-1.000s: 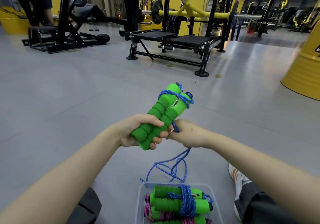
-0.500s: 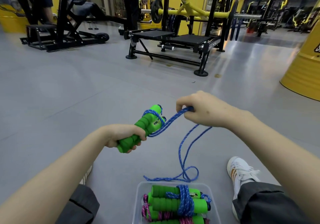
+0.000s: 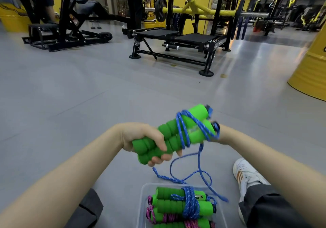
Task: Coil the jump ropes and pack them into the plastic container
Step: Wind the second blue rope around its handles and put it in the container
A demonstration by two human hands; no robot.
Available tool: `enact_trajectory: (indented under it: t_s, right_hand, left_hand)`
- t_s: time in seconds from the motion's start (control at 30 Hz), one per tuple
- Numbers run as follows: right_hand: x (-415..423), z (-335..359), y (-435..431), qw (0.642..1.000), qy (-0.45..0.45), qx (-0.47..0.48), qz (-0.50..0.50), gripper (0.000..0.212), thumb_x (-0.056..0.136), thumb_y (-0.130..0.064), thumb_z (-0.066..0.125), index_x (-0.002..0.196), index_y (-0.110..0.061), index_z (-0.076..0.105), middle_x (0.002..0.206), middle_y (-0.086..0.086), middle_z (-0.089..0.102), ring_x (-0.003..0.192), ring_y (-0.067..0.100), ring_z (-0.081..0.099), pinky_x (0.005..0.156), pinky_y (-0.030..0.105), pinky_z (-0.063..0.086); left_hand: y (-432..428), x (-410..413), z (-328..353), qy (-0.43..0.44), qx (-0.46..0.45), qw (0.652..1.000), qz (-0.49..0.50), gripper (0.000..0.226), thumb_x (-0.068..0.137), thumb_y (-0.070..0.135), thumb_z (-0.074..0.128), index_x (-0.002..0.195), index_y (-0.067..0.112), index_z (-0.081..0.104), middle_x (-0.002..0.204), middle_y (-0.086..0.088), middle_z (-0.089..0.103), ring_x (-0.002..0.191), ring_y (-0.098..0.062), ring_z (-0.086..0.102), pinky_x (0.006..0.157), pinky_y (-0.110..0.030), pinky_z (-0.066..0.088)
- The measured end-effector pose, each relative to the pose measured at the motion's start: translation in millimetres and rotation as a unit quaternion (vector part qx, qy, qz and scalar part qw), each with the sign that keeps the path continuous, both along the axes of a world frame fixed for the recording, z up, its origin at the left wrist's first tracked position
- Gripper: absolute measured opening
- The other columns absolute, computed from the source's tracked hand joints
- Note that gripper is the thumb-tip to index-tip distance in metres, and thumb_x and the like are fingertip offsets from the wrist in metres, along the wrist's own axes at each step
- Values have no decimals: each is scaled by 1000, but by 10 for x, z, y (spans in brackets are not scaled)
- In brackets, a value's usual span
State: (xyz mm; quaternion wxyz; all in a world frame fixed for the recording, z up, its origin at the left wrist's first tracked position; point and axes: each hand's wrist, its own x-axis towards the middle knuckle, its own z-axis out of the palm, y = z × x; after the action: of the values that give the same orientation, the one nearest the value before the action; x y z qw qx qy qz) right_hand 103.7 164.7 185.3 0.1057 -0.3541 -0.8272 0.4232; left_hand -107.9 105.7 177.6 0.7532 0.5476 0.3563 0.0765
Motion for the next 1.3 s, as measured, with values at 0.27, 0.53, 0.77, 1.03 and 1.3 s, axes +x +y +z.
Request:
enact_trajectory:
  t_s: [0.27, 0.53, 0.77, 1.03, 1.3]
  right_hand:
    - [-130, 22, -62, 994, -102, -41, 28, 16, 93, -12, 45, 105, -11, 55, 57, 0, 33, 37, 8, 35, 48, 24, 48]
    - [-105, 156, 5, 979, -77, 184, 40, 28, 85, -4, 46, 87, -18, 70, 53, -7, 39, 47, 6, 37, 50, 16, 30]
    - [-153, 1, 111, 977, -39, 206, 38, 40, 88, 0, 40, 103, -24, 69, 99, -5, 70, 87, 14, 62, 84, 32, 47]
    - [41, -91, 141, 983, 61, -168, 50, 28, 99, -18, 41, 117, -20, 62, 63, -12, 55, 57, 8, 46, 55, 19, 39]
    - [-12, -358, 25, 979, 9, -204, 20, 34, 96, -12, 42, 66, -21, 53, 51, -8, 30, 42, 9, 28, 57, 27, 37]
  left_hand:
    - [91, -119, -153, -46, -18, 960, 277, 42, 57, 18, 65, 97, 7, 61, 71, -5, 54, 53, -15, 48, 49, -24, 43]
    - [90, -312, -354, 210, 7, 936, 282, 44, 58, 22, 63, 99, 7, 57, 70, -4, 56, 51, -14, 51, 47, -21, 44]
    - [28, 45, -173, 263, 19, 964, 9, 36, 70, 16, 60, 106, 11, 60, 72, 0, 54, 56, -11, 51, 52, -20, 45]
    - [-13, 42, -98, 75, -46, 990, -111, 36, 72, 21, 54, 107, 12, 58, 75, 2, 56, 57, -9, 52, 55, -20, 46]
    - [34, 31, -95, -84, -37, 994, 57, 40, 66, 18, 58, 104, 8, 59, 74, -2, 55, 56, -12, 49, 54, -23, 44]
